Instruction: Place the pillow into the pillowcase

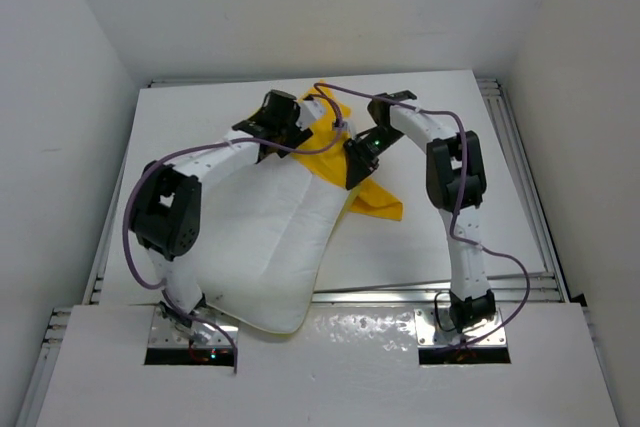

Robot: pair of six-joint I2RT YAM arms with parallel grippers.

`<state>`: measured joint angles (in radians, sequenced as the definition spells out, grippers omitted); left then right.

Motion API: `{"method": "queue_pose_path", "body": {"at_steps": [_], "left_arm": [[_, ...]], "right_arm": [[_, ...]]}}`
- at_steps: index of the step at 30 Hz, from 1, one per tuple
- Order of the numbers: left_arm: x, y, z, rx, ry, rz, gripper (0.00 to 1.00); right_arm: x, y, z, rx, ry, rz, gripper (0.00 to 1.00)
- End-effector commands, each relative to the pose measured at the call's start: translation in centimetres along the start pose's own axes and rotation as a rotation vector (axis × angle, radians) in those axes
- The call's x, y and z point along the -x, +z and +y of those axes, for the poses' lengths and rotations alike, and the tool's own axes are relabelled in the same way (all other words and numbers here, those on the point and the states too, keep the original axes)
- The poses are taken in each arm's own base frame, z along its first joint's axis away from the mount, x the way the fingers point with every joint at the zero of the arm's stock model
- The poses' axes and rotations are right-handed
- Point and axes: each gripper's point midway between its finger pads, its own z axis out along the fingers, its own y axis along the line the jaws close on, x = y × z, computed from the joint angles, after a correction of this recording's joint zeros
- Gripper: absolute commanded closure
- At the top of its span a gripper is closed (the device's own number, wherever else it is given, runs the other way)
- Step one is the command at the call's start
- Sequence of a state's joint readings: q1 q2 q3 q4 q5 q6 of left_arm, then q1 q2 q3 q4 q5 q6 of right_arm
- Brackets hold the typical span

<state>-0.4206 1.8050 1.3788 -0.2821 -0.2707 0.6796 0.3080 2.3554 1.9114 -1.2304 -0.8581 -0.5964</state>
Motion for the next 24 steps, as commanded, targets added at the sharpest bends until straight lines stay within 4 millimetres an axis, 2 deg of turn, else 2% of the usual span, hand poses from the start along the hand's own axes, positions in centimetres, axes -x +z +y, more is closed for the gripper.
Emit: {"method": "queue_pose_path", "body": {"at_steps": [1,3,5,10,14,17,18,19,22,23,24], "left_arm": [[2.8,1.1,0.0,0.033,0.052,-0.063,0.29],[2.3,1.6,-0.7,0.017,0.081,-0.057,0.29],[1.3,2.0,-1.4,-0.001,0.129,-0.036,0.31],[-0.3,3.3,-2.1,-0.002,0.180,0.029,0.32],[-0.7,4.7,-2.0,0.035,0.186,0.052,0.29],[0.1,5.7,-1.1,0.091,0.152,0.040,0.31],[0.0,6.4,-1.3,0.096,0.139,0.044,0.36],[0.4,6.6,-0.9,0.111,0.128,0.041,0.54],[0.4,7.0,-0.8,0.128,0.104,0.054,0.83],[0.7,6.7,-0.3,0.144,0.091,0.048,1.00],[0.9,6.3,-0.1,0.152,0.073,0.042,1.00]], "right_arm": [[2.1,-1.4,2.1,-0.014,-0.044,-0.058,0.99],[2.5,-1.7,1.9,-0.040,-0.061,-0.083,0.98],[1.7,-1.3,1.5,-0.057,-0.017,-0.082,0.98],[2.4,-2.0,0.5,-0.095,0.000,-0.137,0.98],[3.0,-2.1,0.2,-0.118,0.011,-0.178,0.98],[3.3,-2.4,0.3,-0.127,0.004,-0.209,0.98],[3.4,-2.4,0.4,-0.131,0.007,-0.214,0.98],[3.2,-2.3,0.4,-0.130,0.010,-0.213,0.98],[3.5,-2.8,0.5,-0.134,0.007,-0.228,0.98],[3.6,-3.1,0.5,-0.135,0.005,-0.241,0.98],[3.8,-3.2,0.6,-0.123,0.015,-0.253,0.98]]}}
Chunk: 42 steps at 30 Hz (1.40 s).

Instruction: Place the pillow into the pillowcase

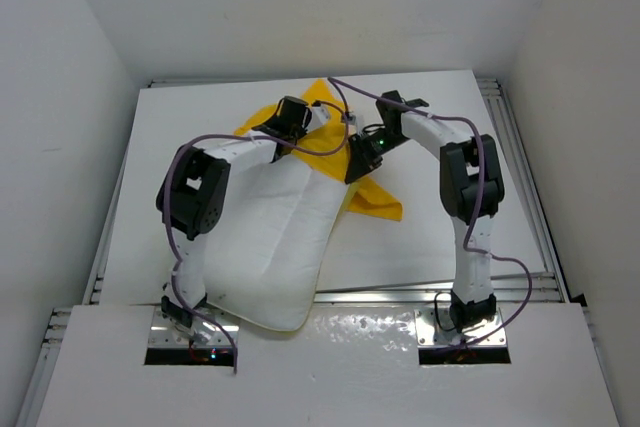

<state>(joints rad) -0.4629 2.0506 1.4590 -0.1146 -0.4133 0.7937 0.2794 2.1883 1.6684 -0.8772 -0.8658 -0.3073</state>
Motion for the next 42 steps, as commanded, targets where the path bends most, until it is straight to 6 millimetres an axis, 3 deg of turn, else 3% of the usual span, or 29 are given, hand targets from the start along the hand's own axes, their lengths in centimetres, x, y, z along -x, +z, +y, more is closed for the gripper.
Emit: {"method": "queue_pose_path", "body": {"at_steps": [1,5,8,10,14,15,16,17,18,19,21,24,25,29,31,32,35,39,42], "left_arm": [[0.3,-0.5,1.9,0.054,-0.075,-0.008,1.00],[-0.1,-3.5,3.6,0.072,-0.119,-0.018,1.00],[-1.2,-5.5,3.5,0.039,-0.135,-0.022,1.00],[-2.5,-6.1,2.5,0.017,-0.130,-0.003,1.00],[-3.6,-7.1,2.4,-0.008,-0.187,0.027,1.00],[-3.6,-7.2,2.7,0.004,-0.204,0.030,1.00],[-3.3,-7.2,4.0,0.034,-0.240,0.027,1.00],[-3.4,-6.8,4.4,0.047,-0.272,0.040,1.00],[-2.6,-6.8,6.2,0.076,-0.300,0.026,0.97],[-2.9,-6.3,6.9,0.076,-0.312,0.035,0.94],[-2.8,-5.0,6.2,0.019,-0.253,0.038,0.82],[-2.9,-3.6,3.7,-0.051,-0.126,0.031,0.75],[-1.9,-3.4,3.6,-0.033,-0.114,-0.007,0.74],[-1.5,-2.4,2.0,-0.037,-0.045,-0.032,0.65],[-1.2,-1.5,1.5,-0.044,-0.038,-0.028,0.56],[-0.9,-1.4,1.9,-0.029,-0.043,-0.030,0.45],[-0.4,-1.2,1.8,-0.022,-0.040,-0.042,0.44],[0.4,-0.6,3.0,0.057,-0.071,-0.055,0.43],[1.9,-0.3,3.7,0.126,-0.092,-0.092,0.47]], "right_arm": [[2.6,-1.9,1.0,-0.007,-0.060,-0.098,0.98],[3.8,-2.9,-0.4,-0.041,-0.018,-0.166,0.99],[5.1,-4.0,-2.2,-0.107,0.039,-0.224,1.00],[5.9,-4.6,-2.8,-0.133,0.059,-0.249,1.00],[8.0,-5.4,-3.2,-0.148,0.011,-0.272,1.00],[9.2,-6.1,-3.1,-0.154,-0.046,-0.283,1.00],[8.6,-5.8,-3.1,-0.131,-0.034,-0.255,1.00],[8.9,-5.8,-2.6,-0.093,-0.061,-0.252,1.00],[9.6,-6.3,-2.3,-0.089,-0.121,-0.255,1.00],[9.1,-6.1,-2.2,-0.074,-0.107,-0.235,1.00],[9.0,-6.1,-2.3,-0.079,-0.123,-0.230,0.99],[8.9,-6.0,-2.5,-0.083,-0.123,-0.228,0.99],[9.0,-6.0,-2.4,-0.080,-0.125,-0.232,0.99],[9.2,-6.0,-2.4,-0.074,-0.119,-0.242,0.99],[9.3,-5.9,-2.3,-0.067,-0.118,-0.247,0.99],[9.3,-5.9,-2.3,-0.066,-0.118,-0.247,0.99],[9.0,-5.7,-2.4,-0.065,-0.107,-0.244,0.99],[9.0,-5.5,-2.4,-0.052,-0.104,-0.249,0.99],[9.0,-5.4,-2.4,-0.043,-0.099,-0.251,0.98]]}}
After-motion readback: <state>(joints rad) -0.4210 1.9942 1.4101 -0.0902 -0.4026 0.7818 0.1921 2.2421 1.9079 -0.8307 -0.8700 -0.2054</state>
